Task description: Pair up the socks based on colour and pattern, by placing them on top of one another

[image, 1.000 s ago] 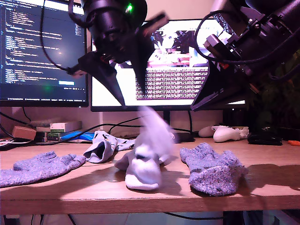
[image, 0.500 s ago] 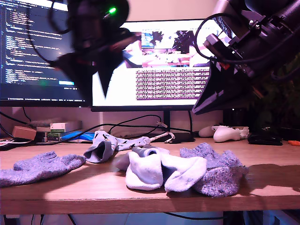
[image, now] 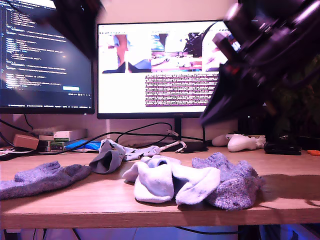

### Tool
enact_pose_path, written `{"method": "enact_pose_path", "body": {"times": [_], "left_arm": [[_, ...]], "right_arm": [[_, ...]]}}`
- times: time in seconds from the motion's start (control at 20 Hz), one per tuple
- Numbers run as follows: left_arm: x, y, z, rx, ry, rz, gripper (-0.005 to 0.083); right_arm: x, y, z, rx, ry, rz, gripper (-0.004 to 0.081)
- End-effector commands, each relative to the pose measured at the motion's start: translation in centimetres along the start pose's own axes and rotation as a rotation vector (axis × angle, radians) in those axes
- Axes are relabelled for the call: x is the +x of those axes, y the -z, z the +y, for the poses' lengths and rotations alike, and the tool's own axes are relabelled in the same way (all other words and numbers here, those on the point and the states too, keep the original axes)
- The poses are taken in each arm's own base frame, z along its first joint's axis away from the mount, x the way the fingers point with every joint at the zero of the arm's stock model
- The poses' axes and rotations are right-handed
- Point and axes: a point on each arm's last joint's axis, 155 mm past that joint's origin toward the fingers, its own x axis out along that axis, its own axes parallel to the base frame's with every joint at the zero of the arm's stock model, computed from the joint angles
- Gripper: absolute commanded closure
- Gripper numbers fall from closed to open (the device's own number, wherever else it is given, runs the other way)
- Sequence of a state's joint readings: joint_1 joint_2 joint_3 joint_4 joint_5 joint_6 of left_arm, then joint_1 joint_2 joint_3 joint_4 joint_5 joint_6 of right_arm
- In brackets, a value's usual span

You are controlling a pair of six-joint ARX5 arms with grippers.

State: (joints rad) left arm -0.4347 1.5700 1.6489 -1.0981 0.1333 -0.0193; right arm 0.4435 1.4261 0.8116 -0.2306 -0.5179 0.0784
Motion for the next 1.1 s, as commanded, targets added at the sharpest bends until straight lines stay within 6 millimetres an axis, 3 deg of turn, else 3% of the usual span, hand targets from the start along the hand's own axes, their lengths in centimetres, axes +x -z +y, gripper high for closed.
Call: {"method": "enact_pose_path", "body": {"times": [0.0, 0.35, 0.5, 0.75, 0.85, 1.05], "left_arm": [[2.0, 2.7, 0.9, -0.009, 0.015, 0.037, 0.0798], [5.2, 12.5, 3.4, -0.109, 0.044, 0.087, 0.0798], [6.1, 15.5, 4.8, -0.160, 0.025, 0.138, 0.0798], [6.5, 16.4, 7.0, -0.232, -0.011, 0.114, 0.0797], [6.5, 16.1, 7.3, -0.236, -0.016, 0.099, 0.0797], [6.5, 16.0, 7.3, -0.235, -0.016, 0.095, 0.0797]], "right_arm": [[0.1, -0.8, 0.0, -0.001, -0.005, 0.020, 0.0781], [1.0, -2.2, -1.3, 0.082, 0.023, 0.222, 0.0781], [2.3, -2.5, -2.8, 0.093, 0.061, 0.293, 0.0744], [4.8, -3.7, -5.2, 0.074, 0.111, 0.317, 0.0557], [5.6, -4.7, -6.5, 0.032, 0.154, 0.307, 0.0550], [7.7, -6.4, -7.2, 0.001, 0.162, 0.299, 0.0534]]}}
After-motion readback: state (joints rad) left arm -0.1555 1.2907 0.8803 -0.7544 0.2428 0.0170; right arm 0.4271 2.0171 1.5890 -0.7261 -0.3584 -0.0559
